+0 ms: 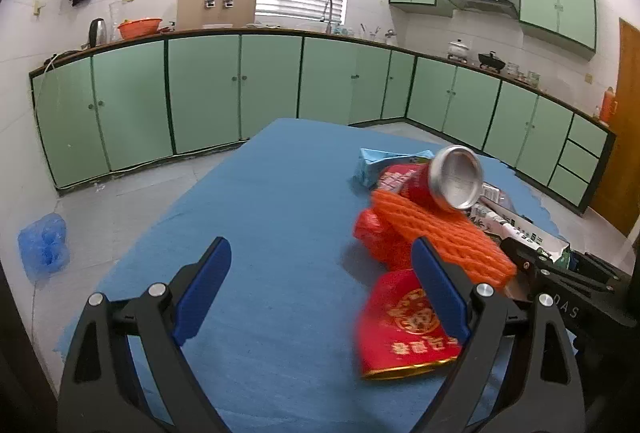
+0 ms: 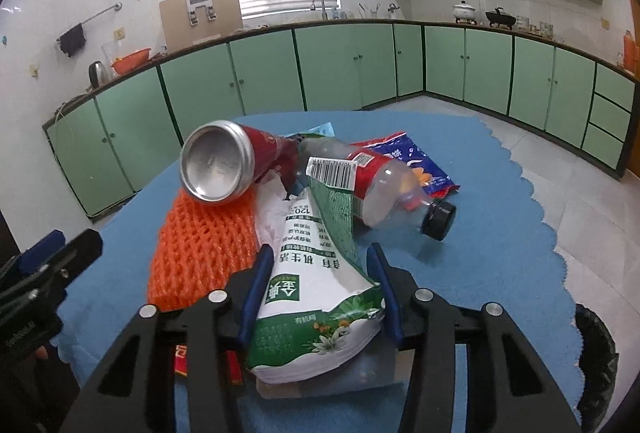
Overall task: Collect trash
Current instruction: 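Grasp the white-green milk pouch with the right gripper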
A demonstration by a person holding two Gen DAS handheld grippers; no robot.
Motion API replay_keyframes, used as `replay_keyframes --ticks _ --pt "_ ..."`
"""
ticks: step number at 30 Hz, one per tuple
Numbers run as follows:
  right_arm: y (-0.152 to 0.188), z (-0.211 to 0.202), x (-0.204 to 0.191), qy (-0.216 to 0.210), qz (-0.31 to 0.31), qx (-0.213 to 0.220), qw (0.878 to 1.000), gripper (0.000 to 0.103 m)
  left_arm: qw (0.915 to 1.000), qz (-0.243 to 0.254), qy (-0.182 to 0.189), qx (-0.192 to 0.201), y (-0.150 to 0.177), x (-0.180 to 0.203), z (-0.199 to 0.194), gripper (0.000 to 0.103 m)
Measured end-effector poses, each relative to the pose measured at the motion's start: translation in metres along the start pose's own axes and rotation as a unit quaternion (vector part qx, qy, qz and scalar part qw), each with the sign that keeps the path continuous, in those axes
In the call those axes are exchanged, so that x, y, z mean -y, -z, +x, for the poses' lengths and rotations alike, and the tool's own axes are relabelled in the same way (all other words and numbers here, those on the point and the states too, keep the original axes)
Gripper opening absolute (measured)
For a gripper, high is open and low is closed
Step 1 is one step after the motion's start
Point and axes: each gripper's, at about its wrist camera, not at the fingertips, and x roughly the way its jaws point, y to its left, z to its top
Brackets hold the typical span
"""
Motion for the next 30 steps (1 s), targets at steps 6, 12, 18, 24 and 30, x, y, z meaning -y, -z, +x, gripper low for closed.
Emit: replay_keyframes --ticks 6,12,18,24,30 --pt "-0.002 -0.026 0.014 0.008 0.009 0.017 1.0 0.047 0.9997 0.009 0.022 -0.003 0.0 0.016 0.001 0.089" --pt "-0.005 -0.024 0.024 0.011 0.008 0.006 1.0 0.047 0.9991 0.013 0.04 0.009 -0.017 0.032 0.009 0.089" --pt "-0.001 -0.011 0.02 0.002 -0.006 -0.025 1.0 0.058 0.9992 0.017 0.035 0.005 -0.013 0.034 0.013 0.089" --pt "-0.011 -0.003 0.014 0.005 -0.012 -0.029 0.999 0.075 0.9997 0.005 0.023 0.001 -0.013 0.022 0.017 0.089" --pt "-0.013 0.016 0.014 0.007 -0.004 -0.052 0.999 0.076 0.9997 0.004 0.025 -0.003 -0.014 0.018 0.02 0.089"
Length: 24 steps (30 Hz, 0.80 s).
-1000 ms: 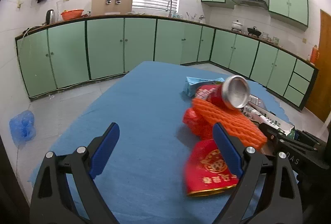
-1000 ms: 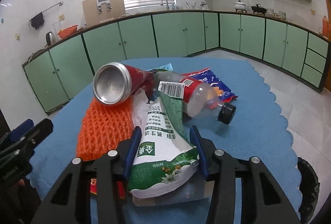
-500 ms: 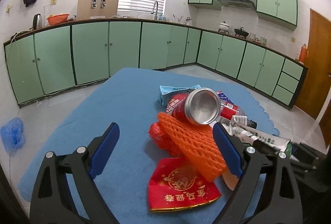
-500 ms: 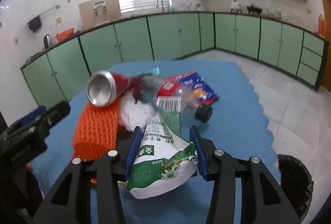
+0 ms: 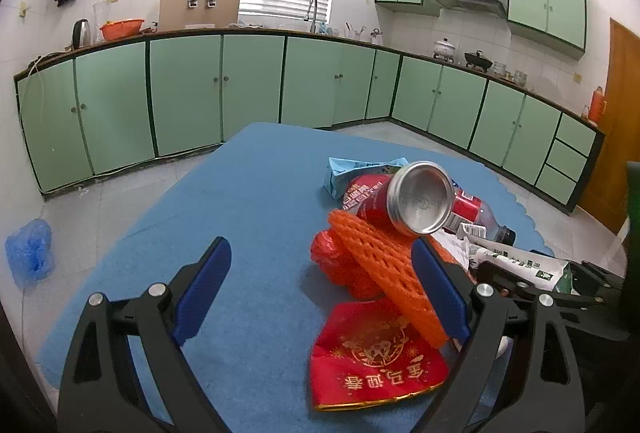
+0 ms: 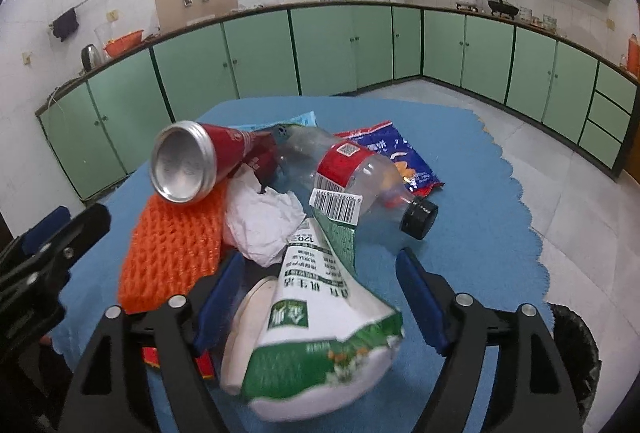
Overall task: Collect trash
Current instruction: 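Grasp the white-green milk pouch with the right gripper, then grasp the red soda can with the left gripper while the right holds the pouch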
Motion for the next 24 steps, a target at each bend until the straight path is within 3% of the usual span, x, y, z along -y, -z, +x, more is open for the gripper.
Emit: replay_keyframes --ticks 1,3,5,12,24 --pt "0.001 0.004 0.002 -0.004 0.006 -0.009 1.0 0.074 1.0 0.0 0.001 -0.001 0.001 0.001 0.0 0.089" --pt "0.002 0.01 0.006 -0.016 0.013 -0.024 1.0 0.048 1.0 0.0 0.003 -0.003 0.001 0.001 0.001 0.089" --pt "0.003 0.009 0.01 -0.014 0.013 -0.023 1.0 0.044 1.0 0.001 0.004 -0.003 -0.001 -0.001 0.002 0.089" --pt "0.001 -0.012 0.019 -0.005 0.019 0.008 1.0 0.043 0.9999 -0.001 0.011 -0.006 -0.002 0.002 0.004 0.089" --pt "-0.016 -0.036 0.034 0.018 0.024 0.053 0.998 0.043 0.9987 0.018 0.044 0.017 -0.034 0.041 0.02 0.089"
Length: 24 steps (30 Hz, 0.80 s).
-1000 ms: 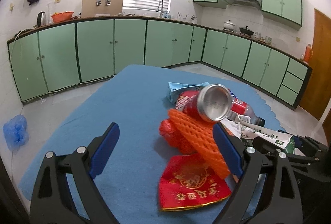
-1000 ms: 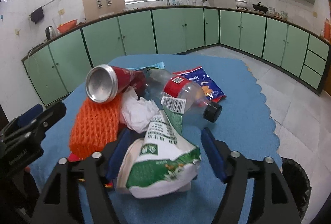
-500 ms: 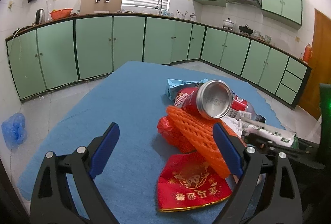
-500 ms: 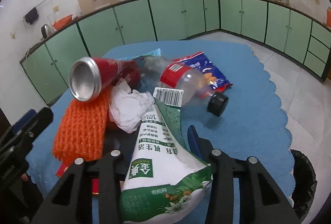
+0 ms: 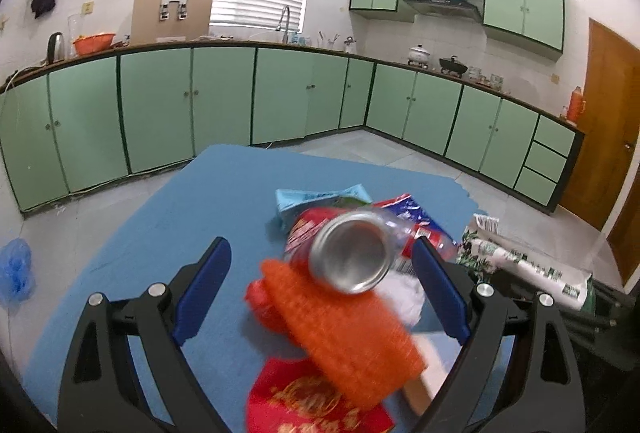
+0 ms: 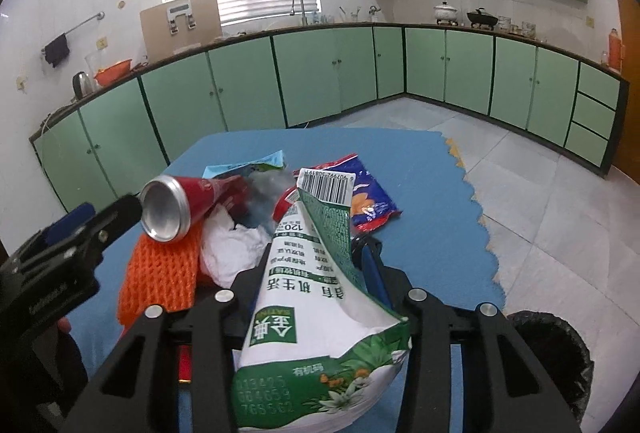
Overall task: Collect trash
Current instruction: 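Grasp the red soda can with the left gripper while the right holds the pouch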
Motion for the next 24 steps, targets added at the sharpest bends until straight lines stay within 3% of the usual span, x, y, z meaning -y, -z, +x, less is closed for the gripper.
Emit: replay_keyframes --ticks 16,22,24 --pt "-0.006 0.012 0.014 0.002 0.008 0.007 1.0 0.043 0.9977 0.017 -0.016 -0.063 -0.005 0.017 0.067 0.089" --pt "-0.003 0.016 0.014 -0.002 0.009 0.001 1.0 0.043 0.9972 0.007 -0.016 -0.072 -0.004 0.009 0.071 0.064" --pt "-0.004 0.017 0.014 -0.002 0.008 0.001 1.0 0.043 0.9973 0.003 -0.015 -0.071 -0.006 0.004 0.07 0.062"
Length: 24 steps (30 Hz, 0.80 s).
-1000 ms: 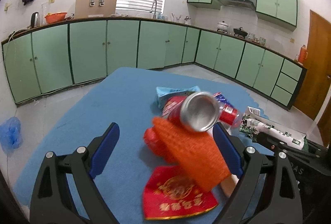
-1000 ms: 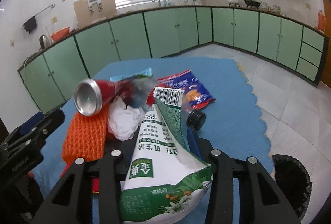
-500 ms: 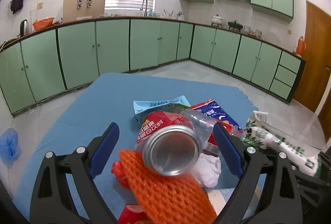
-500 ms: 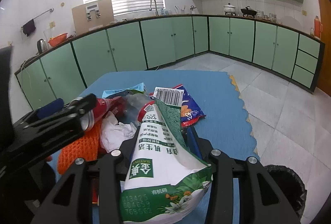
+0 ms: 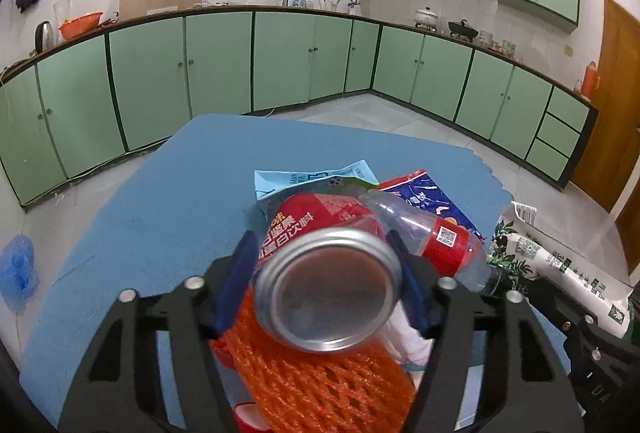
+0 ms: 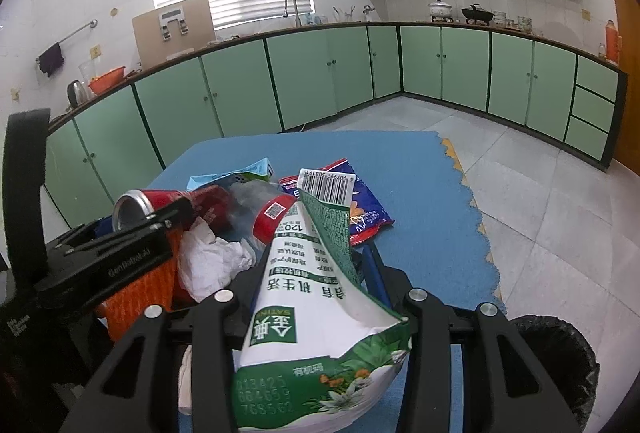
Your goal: Collect trash
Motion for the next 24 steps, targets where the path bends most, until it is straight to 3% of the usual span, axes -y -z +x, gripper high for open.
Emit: replay_keyframes --ticks 11,20,24 --pt "-0.001 0.0 -0.003 0.002 -0.006 0.001 1.0 0.043 0.9991 -0.039 -0.017 0.0 -0.001 -0.04 -0.01 0.057" --pt "-0.002 -0.002 -0.007 0.002 -0.018 0.003 1.0 0.044 0.9973 -0.046 -0.048 -0.03 0.005 -0.063 -0.008 0.055" --pt "-0.002 -0.002 -0.007 0.001 -0.017 0.002 1.0 0.044 0.9969 -0.054 -0.038 -0.043 0.004 -0.076 -0.006 0.055"
